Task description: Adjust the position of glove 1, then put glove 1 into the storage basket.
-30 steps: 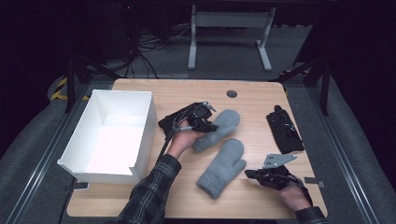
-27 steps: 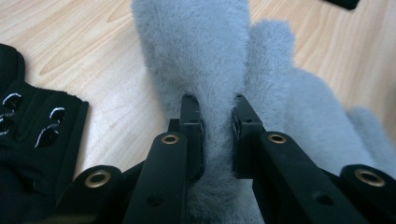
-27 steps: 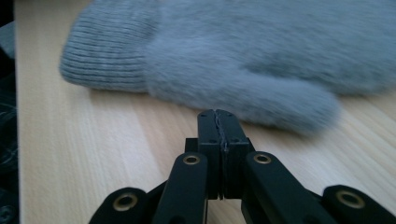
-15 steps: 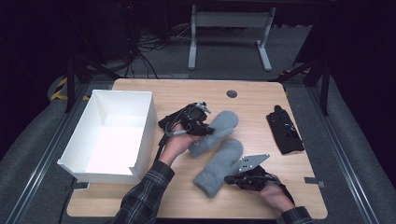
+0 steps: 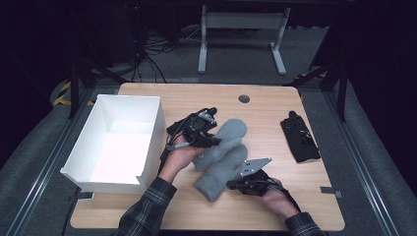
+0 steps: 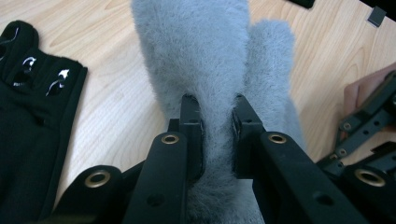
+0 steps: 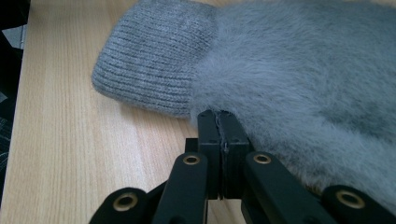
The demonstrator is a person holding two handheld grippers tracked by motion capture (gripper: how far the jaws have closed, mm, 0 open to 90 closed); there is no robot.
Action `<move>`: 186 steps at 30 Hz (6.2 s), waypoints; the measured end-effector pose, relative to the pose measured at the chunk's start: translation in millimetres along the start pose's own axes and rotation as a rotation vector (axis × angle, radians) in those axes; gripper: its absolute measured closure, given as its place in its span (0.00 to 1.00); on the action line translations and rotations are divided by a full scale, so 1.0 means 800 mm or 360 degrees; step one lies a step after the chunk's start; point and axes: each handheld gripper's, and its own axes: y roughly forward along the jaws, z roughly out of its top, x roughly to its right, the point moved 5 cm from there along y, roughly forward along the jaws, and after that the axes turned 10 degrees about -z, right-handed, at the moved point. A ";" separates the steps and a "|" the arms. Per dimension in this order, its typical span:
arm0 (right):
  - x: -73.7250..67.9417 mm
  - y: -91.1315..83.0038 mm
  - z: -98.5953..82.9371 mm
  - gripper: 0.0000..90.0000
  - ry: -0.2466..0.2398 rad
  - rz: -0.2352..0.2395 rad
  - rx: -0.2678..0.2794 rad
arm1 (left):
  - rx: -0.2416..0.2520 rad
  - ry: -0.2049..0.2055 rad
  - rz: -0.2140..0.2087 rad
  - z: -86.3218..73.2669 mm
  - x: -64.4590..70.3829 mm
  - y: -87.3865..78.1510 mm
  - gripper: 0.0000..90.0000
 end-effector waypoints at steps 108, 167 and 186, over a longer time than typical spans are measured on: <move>-0.032 -0.031 0.005 0.76 -0.0061 0.0011 0.0047 | -0.0015 -0.0097 0.0145 -0.101 0.039 -0.022 0.66; 0.095 -0.099 -0.101 0.23 0.0244 -0.0568 -0.0014 | -0.0263 -0.0010 -0.0210 -0.052 0.013 0.099 0.28; 0.095 -0.098 -0.102 0.23 0.0244 -0.0571 -0.0002 | -0.0386 -0.0038 -0.0450 -0.050 0.024 0.102 0.71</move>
